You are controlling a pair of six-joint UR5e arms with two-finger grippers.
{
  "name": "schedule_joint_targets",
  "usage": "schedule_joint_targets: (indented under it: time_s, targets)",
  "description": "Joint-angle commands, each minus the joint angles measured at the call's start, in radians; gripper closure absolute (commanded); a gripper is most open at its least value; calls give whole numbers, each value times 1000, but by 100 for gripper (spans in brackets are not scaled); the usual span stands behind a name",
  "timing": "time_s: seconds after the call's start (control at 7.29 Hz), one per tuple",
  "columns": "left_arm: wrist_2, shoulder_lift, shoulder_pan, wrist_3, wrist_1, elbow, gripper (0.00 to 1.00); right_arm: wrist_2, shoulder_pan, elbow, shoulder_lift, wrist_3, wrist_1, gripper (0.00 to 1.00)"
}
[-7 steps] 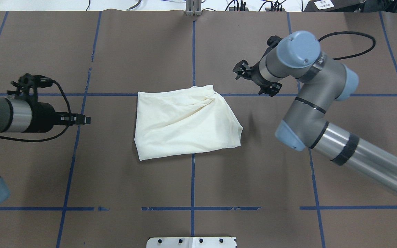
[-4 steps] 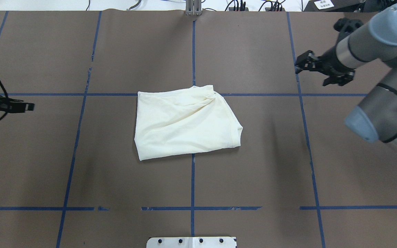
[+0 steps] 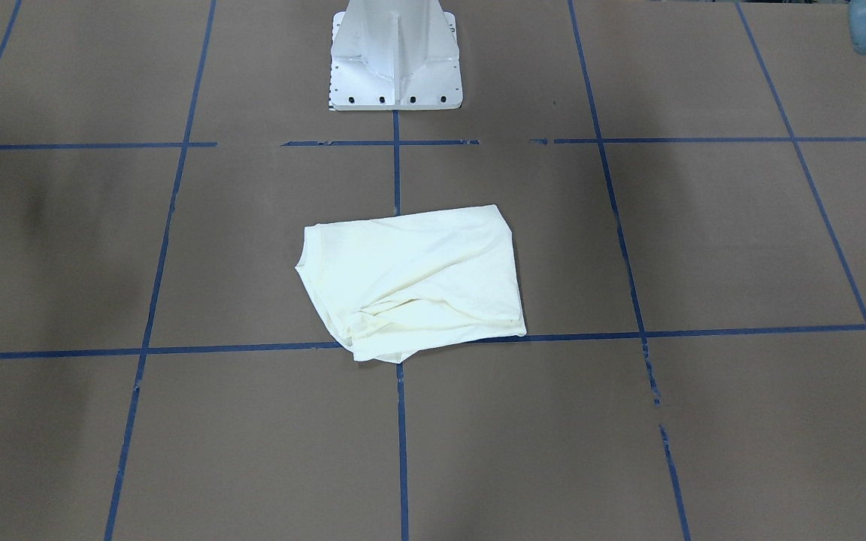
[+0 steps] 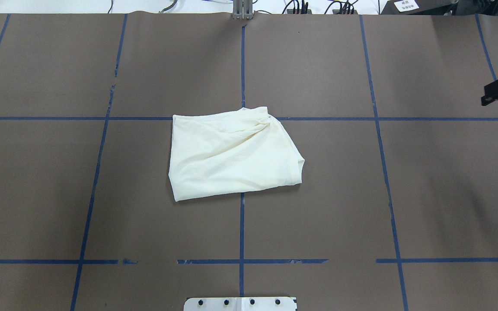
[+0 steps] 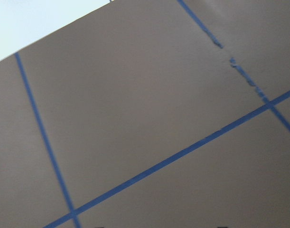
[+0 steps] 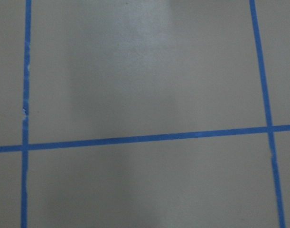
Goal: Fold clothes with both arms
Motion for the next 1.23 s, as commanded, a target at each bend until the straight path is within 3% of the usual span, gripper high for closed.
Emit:
schedule_joint_targets:
  time_s: [0.0,0.14,0.41,0.69,1.1]
  targets:
    - [-213,-33,-121,88,242,-7,0,172,220,14,-155,-261,-6,0]
    - [-311,-31,-127,85,335,-13,0,212,244,28,-212,-364,-8,0]
    - [-296,34,-129,47,386,-122,0,216,162,36,-248,-421,-12,0]
    - [-244,83,-126,49,382,-93,0,199,126,36,-233,-421,-27,0]
    - [-255,156,-124,54,376,-35,0,162,105,41,-226,-419,-54,0]
